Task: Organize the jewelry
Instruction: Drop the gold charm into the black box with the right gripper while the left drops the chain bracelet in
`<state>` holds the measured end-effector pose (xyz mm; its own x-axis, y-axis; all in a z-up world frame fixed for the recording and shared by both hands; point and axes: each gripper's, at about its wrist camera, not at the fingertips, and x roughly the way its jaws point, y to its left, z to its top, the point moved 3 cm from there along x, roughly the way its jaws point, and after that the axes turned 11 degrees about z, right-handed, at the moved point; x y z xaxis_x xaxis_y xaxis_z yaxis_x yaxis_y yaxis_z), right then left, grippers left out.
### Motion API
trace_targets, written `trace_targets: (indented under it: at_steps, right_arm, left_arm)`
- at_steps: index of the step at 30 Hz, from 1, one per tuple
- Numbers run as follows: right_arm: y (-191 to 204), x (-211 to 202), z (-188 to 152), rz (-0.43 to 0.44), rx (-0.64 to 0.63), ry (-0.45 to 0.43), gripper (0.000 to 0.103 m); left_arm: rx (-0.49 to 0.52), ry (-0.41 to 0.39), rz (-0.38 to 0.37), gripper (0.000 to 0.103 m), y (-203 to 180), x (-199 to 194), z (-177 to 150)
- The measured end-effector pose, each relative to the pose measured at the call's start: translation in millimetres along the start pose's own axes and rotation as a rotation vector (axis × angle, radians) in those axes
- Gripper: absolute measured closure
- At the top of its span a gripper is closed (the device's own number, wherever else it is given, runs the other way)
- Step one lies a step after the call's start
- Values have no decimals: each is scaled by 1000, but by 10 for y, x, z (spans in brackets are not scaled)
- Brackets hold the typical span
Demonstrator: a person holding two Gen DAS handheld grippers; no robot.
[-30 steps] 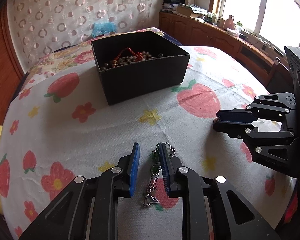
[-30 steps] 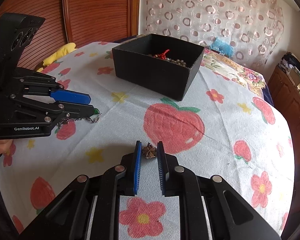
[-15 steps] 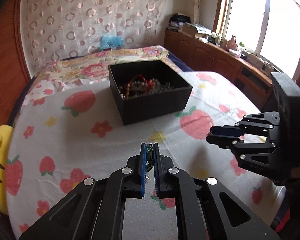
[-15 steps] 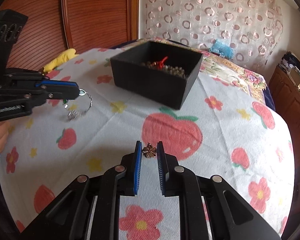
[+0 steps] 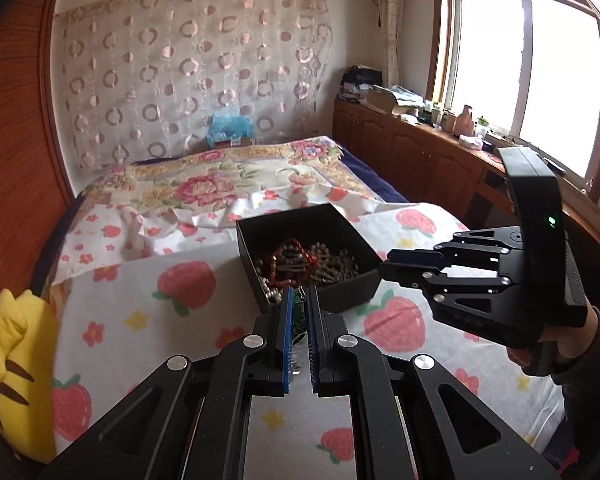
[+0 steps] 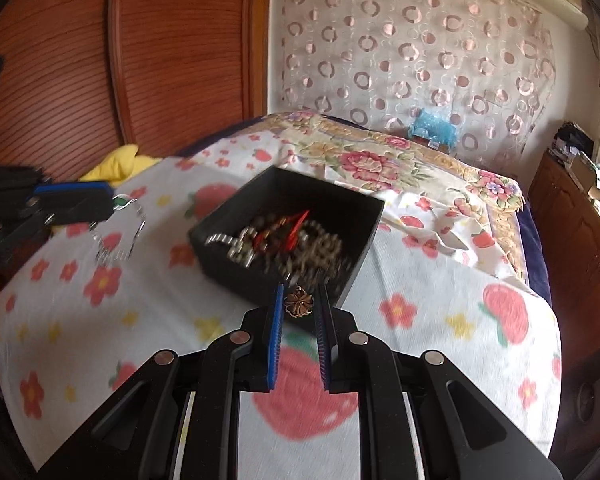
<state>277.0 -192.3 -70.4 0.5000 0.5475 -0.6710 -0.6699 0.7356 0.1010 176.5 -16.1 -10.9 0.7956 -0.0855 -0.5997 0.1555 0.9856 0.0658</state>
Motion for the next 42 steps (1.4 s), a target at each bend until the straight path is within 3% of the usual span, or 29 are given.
trace_targets:
  at_steps: [12,39,42]
  right_arm:
    - [-340,342,338,33,139,-1,81]
    - [-522,-46,-253,-12,164,-19,81]
    - [-494,-88,-283,-14,165,-28,81]
  left_arm:
    - [-1,16,27,97,-9,238,163]
    - [5,28,57,97,-264,656,594]
    - [6,34,67,84,-259,660,524]
